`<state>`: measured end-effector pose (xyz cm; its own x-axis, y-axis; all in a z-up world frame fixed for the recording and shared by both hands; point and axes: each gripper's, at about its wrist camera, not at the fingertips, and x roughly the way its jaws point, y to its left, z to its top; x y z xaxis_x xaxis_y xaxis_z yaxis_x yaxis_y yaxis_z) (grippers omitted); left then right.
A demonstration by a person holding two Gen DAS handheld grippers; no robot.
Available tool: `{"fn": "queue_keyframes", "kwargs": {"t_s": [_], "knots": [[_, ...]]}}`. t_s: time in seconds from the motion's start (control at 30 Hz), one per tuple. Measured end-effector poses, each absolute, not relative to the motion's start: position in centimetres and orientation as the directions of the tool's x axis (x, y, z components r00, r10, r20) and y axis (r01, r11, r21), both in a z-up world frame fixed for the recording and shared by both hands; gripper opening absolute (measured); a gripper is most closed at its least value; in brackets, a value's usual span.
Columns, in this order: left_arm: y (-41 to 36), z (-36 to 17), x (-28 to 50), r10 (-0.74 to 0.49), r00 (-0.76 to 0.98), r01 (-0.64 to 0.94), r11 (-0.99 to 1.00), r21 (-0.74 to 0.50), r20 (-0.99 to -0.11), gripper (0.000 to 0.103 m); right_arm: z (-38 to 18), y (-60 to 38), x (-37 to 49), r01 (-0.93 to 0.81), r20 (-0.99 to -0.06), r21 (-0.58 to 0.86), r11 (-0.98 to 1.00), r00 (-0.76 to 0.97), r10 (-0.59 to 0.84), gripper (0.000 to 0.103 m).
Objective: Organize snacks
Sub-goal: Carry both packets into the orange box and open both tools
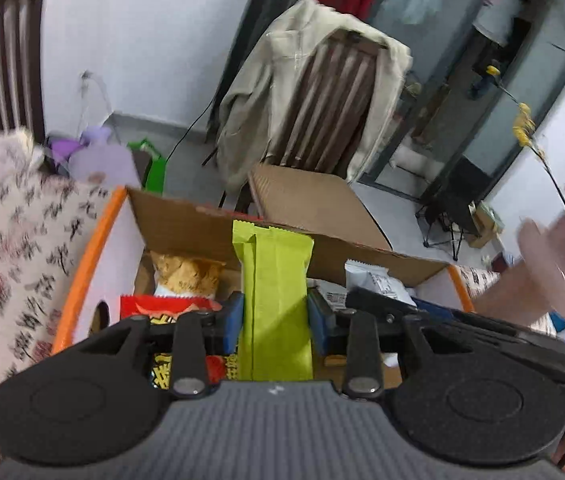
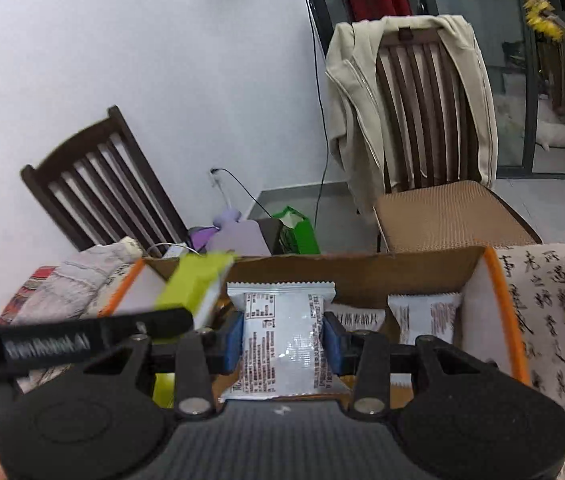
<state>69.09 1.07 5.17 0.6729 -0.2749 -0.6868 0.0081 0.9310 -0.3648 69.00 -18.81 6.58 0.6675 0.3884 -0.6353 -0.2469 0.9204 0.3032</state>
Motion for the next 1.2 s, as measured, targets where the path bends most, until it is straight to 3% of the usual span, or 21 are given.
{"fn": "queue_keyframes", "kwargs": {"t_s": [0.1, 0.17, 0.2, 0.23, 0.53, 0.6, 0.77, 0.93, 1.2], "knots": [[2.7, 5.2, 69.2, -0.293, 0.693, -0.015, 0.908, -0.419, -0.659, 0.058, 5.4, -18.2, 70.8, -0.231, -0.644, 0.336, 0.913, 0.651, 0.402, 0.043], [3.3, 6.0, 68.8, -0.285, 0.717, 0.015, 0.918, -0.396, -0.635, 0.061, 4.7, -18.1, 71.5, -0.215, -0.634, 0.376, 0.901, 0.649, 0.420, 0.057], [3.4, 6.4, 68.5, -0.277, 0.723, 0.027, 0.927, -0.375, -0.632, 0.061, 4.7, -18.1, 71.5, -0.212, -0.628, 0.391, 0.896, 0.650, 0.428, 0.070], [3.5, 6.9, 68.4, -0.269, 0.725, 0.036, 0.934, -0.355, -0.634, 0.061, 4.6, -18.1, 71.4, -0.216, -0.619, 0.402, 0.890, 0.652, 0.438, 0.072], [3.2, 10.5, 65.1, -0.195, 0.735, 0.064, 0.974, -0.219, -0.650, 0.069, 7.3, -19.1, 68.1, -0.229, -0.626, 0.309, 0.923, 0.681, 0.379, 0.071], [3.6, 11.3, 63.9, -0.181, 0.744, 0.058, 0.976, -0.208, -0.643, 0.079, 8.4, -19.5, 66.9, -0.235, -0.623, 0.272, 0.933, 0.697, 0.357, 0.071], [4.8, 13.0, 59.7, -0.122, 0.783, 0.043, 0.989, -0.143, -0.610, 0.089, 10.8, -21.6, 63.1, -0.230, -0.612, 0.196, 0.953, 0.731, 0.302, 0.074], [6.3, 14.4, 55.1, -0.085, 0.800, 0.041, 0.995, -0.088, -0.594, 0.093, 12.6, -24.6, 58.5, -0.196, -0.605, 0.114, 0.974, 0.764, 0.225, 0.085], [5.7, 16.6, 48.1, -0.083, 0.836, 0.063, 0.996, -0.055, -0.543, 0.098, 14.3, -28.9, 51.5, -0.151, -0.589, 0.103, 0.983, 0.787, 0.183, 0.087]]}}
